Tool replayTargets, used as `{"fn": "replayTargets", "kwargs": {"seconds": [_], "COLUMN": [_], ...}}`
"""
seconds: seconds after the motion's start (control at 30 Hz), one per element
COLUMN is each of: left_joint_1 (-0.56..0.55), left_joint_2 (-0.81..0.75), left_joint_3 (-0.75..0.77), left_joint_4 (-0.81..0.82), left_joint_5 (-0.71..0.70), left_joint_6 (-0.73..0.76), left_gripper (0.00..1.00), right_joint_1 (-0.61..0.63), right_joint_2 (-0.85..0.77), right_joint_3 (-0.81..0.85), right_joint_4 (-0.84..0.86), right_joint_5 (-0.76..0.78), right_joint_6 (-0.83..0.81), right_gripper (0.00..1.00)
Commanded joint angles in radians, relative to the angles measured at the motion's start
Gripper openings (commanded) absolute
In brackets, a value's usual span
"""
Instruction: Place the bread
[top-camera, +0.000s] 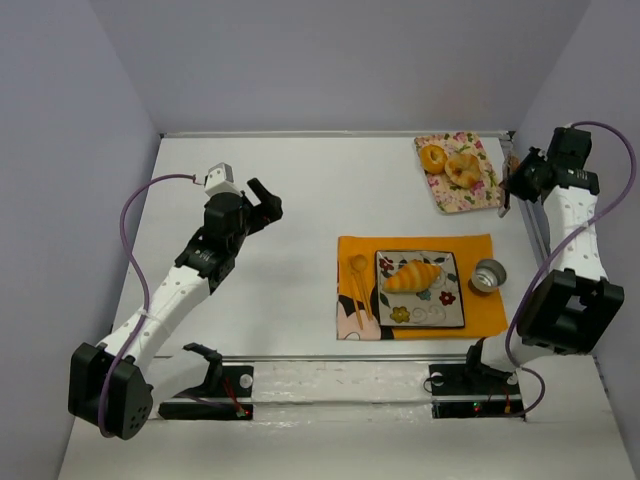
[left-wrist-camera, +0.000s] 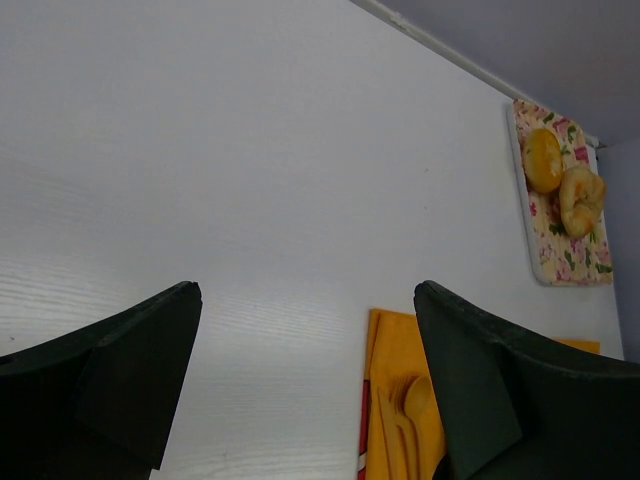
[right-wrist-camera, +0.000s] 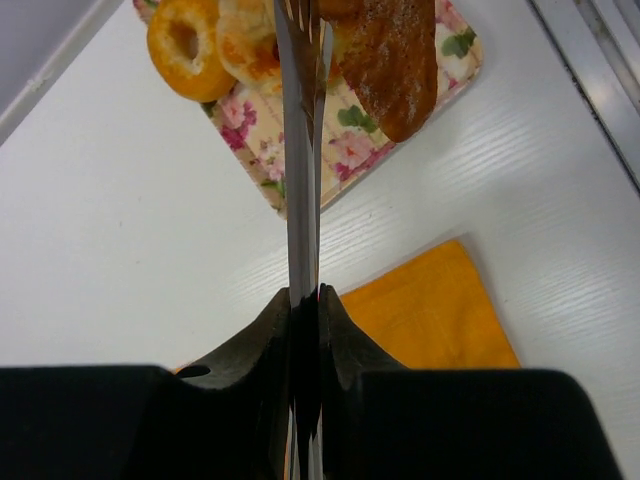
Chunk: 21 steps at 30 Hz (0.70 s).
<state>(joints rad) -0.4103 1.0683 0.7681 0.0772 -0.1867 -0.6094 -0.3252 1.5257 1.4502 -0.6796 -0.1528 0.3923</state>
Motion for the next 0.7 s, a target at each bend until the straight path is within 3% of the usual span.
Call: {"fn": "replayTargets", "kwargs": {"seconds": [0.0, 0.27, 0.6, 0.67], "left_joint_1": [0.004, 0.004, 0.004, 0.004], "left_joint_2": [-0.021, -0.022, -0.025, -0.027], "left_joint_3": [0.008, 0.003, -0.003, -0.007], "left_joint_4": [0.029, 0.036, 0.044, 0.05], "left_joint_5": [0.003, 0.024, 0.05, 0.058], "left_joint_6": [0.011, 0.01, 0.007, 0.005], "left_gripper": [0.99, 0.99, 0.99, 0.99], "right_joint_1": [0.005, 0.005, 0.005, 0.058], "right_joint_2": [-0.114, -0.401, -0.706, -0.746], "right_joint_3": [-0.056, -0.221, -0.335, -0.379], "right_joint_4": [0.023, -0.08, -0.46, -0.492], "right_joint_5": [-0.102, -0.356, -0.671, -0.675], "right_joint_6": [0.011, 0.048, -0.007, 0.017], "right_gripper": [0.07, 0.07, 0.07, 0.07]}}
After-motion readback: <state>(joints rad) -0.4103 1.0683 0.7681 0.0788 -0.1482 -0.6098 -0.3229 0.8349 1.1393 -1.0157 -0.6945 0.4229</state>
